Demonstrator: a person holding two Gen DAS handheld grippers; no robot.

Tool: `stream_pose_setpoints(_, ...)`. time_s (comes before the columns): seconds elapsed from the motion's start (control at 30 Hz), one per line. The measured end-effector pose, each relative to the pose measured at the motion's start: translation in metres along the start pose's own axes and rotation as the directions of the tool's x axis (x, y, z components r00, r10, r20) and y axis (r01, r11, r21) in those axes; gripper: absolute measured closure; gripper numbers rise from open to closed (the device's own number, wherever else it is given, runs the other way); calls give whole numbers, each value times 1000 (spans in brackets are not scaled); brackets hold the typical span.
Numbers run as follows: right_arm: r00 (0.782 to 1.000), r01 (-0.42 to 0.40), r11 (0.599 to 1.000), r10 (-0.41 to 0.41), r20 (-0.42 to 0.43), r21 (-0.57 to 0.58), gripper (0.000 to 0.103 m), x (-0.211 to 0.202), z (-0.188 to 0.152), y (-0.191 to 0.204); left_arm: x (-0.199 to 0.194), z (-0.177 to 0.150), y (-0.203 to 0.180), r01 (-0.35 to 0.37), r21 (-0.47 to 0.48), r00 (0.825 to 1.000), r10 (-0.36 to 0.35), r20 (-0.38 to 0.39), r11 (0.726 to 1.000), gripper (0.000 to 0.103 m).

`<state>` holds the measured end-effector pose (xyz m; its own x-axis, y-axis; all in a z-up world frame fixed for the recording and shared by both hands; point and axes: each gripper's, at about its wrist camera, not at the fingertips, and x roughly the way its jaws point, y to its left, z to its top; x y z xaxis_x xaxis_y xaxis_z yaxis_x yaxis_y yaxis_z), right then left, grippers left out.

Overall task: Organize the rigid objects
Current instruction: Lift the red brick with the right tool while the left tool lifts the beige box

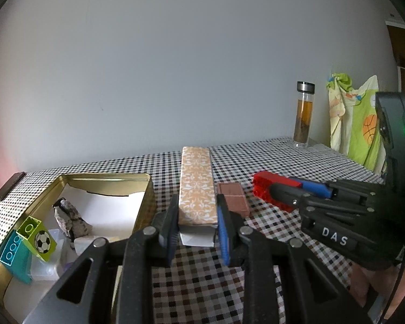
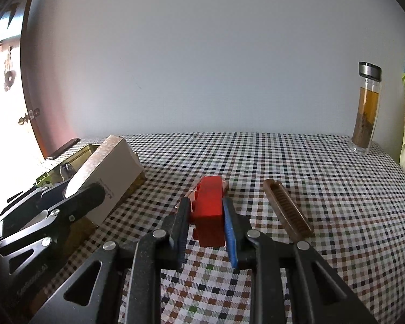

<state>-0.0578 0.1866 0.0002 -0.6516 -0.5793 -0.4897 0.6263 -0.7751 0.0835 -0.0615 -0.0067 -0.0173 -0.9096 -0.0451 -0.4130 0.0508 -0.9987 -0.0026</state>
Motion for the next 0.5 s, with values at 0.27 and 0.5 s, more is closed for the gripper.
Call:
stream_pose_setpoints(0.27, 998, 28, 999, -25, 61, -39, 77, -8, -4, 5, -8, -3, 3, -3, -5, 1000, 3, 23, 1000, 79)
stream_pose_setpoints(0.5, 995, 35, 998, -31, 95, -43, 77, -16, -5, 7, -16, -5, 2, -11, 3, 999, 10, 53, 1000, 79)
